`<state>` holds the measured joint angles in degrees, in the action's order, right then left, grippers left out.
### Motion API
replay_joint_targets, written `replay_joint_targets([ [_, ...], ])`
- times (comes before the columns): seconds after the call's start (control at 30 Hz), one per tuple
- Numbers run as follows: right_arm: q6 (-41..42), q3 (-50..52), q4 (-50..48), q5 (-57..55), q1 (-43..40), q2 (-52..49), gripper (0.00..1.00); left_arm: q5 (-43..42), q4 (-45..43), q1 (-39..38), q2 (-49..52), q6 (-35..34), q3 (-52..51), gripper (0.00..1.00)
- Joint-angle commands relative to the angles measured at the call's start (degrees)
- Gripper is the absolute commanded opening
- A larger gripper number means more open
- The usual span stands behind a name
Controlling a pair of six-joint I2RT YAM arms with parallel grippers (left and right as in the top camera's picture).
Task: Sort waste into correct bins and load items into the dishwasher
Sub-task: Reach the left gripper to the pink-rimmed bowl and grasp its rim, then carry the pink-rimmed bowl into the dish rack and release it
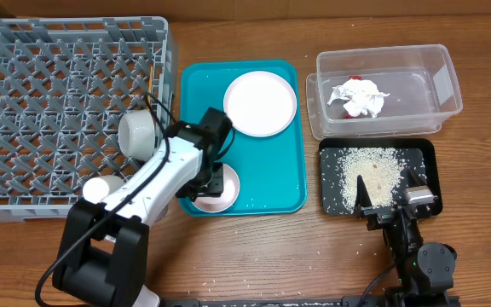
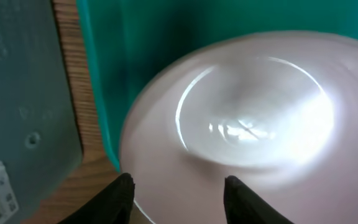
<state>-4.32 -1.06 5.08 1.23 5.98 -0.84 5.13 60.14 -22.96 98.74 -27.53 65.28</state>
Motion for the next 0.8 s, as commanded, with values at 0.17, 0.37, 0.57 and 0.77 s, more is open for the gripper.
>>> replay_joint_targets([
  [0.17,-0.04,0.61,-0.48,-0.09,-0.48,0.68,1.0,-3.37,-0.28,1.7,-3.56,2.14,2.93,0.56],
  [0.37,-0.04,0.61,-0.46,-0.09,-0.48,0.68,1.0,3.63,0.37,2.4,-3.5,-0.63,-0.07,0.55],
  [0.57,-0.02,0.61,-0.46,-0.09,-0.48,0.68,1.0,-2.27,-6.93,3.04,-3.48,3.43,-5.05,0.52],
  [0.77,-0.04,0.61,-0.46,-0.09,-0.48,0.68,1.0,-7.93,-9.35,3.02,-3.48,4.74,-6.25,0.37],
])
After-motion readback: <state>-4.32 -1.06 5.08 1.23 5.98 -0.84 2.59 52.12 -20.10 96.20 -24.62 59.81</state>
